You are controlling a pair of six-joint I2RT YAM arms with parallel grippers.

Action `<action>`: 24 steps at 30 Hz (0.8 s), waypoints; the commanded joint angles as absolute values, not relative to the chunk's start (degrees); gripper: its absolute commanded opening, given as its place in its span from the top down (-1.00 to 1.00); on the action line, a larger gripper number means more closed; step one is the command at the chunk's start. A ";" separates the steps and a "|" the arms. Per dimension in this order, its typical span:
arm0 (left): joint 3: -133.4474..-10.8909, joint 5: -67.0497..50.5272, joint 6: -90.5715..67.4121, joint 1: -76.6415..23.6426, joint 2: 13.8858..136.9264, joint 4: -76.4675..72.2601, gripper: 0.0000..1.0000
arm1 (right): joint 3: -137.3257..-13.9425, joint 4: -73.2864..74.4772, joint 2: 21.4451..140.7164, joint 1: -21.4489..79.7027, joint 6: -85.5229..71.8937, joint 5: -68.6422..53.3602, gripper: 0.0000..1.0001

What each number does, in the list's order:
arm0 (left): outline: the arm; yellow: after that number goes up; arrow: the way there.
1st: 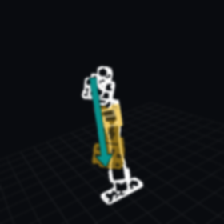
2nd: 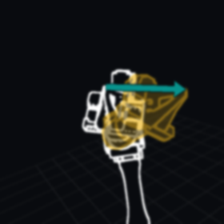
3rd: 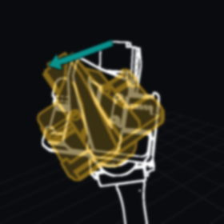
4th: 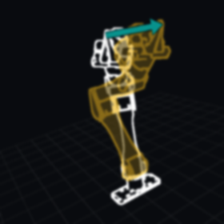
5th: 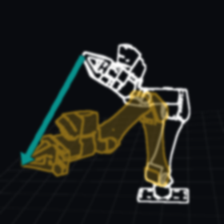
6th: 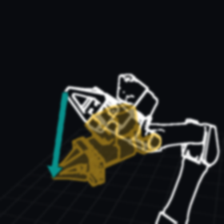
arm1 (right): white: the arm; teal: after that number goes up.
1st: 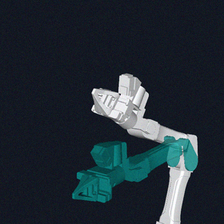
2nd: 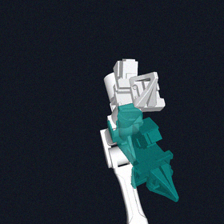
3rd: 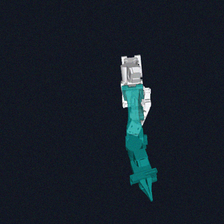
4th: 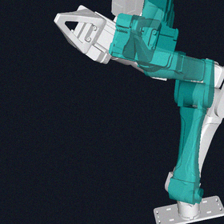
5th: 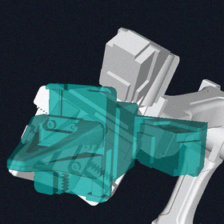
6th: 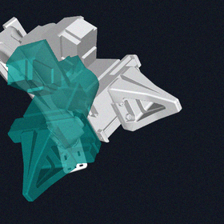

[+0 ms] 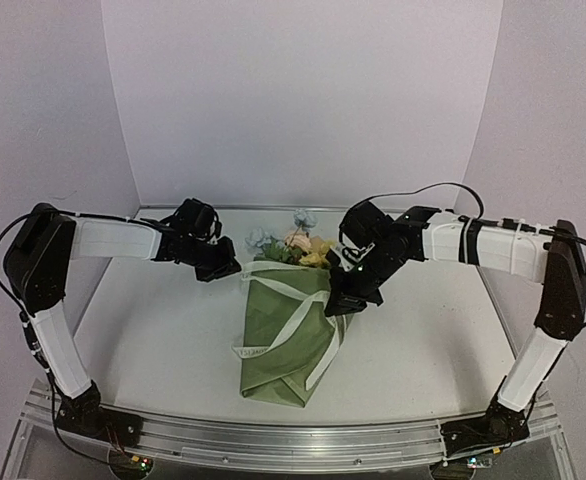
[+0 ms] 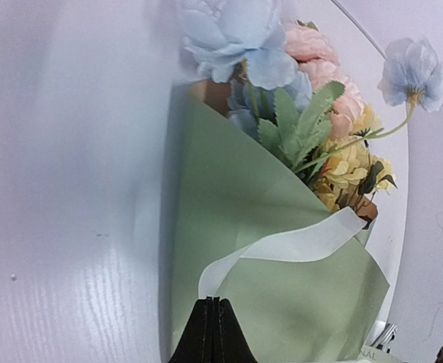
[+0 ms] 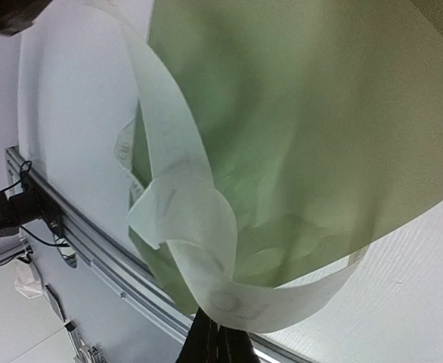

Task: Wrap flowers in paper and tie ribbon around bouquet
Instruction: Tie the ribbon around the folded bouquet.

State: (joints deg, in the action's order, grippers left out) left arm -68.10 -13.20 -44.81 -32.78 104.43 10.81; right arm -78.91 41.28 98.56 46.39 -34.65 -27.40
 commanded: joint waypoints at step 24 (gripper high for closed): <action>-40.69 -2.88 -47.66 -16.43 79.35 11.84 1.00 | -73.31 55.65 98.85 40.18 -31.30 11.67 1.00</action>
